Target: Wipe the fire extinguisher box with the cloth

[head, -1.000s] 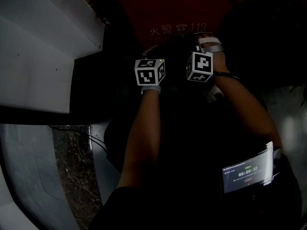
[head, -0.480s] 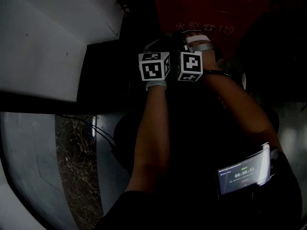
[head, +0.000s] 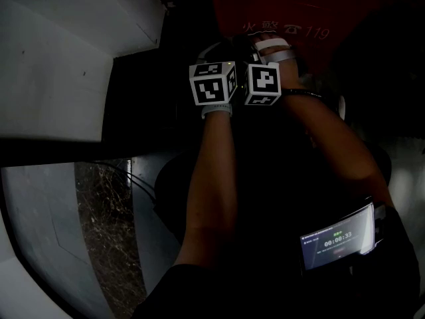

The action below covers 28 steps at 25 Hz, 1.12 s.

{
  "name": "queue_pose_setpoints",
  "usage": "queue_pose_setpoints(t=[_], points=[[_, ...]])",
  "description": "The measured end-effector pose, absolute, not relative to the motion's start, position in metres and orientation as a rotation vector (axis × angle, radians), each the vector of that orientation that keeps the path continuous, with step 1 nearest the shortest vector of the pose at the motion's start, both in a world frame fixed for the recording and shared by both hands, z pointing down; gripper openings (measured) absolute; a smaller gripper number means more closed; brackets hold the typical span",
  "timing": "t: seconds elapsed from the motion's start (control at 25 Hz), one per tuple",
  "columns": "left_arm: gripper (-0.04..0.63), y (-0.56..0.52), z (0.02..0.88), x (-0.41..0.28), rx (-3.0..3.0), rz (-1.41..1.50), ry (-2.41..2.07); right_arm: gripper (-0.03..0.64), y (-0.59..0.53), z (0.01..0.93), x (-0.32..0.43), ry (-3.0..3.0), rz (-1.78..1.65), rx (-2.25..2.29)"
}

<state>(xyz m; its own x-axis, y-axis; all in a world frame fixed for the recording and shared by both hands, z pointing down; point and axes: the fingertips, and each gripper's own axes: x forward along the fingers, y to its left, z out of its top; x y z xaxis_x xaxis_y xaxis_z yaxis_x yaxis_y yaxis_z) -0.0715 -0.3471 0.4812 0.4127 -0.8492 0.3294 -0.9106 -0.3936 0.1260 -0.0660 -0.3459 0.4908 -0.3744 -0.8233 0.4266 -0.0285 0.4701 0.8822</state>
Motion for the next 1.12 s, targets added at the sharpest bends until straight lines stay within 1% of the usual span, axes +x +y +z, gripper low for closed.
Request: queue_pose_setpoints(t=[0.36,0.72,1.12], points=[[0.003,-0.342,0.484,-0.026,2.483,0.361,-1.424,0.033,-0.343,0.494,-0.023,-1.713,-0.951,0.760],[0.003,-0.343,0.494,0.021,2.555,0.349,-1.313,0.033,-0.341,0.499,0.031,-1.677,-0.878,0.806],[0.003,-0.332,0.495,0.083,2.739,0.476,-1.184,0.033,-0.338,0.499,0.090,-1.603,-0.814,0.847]])
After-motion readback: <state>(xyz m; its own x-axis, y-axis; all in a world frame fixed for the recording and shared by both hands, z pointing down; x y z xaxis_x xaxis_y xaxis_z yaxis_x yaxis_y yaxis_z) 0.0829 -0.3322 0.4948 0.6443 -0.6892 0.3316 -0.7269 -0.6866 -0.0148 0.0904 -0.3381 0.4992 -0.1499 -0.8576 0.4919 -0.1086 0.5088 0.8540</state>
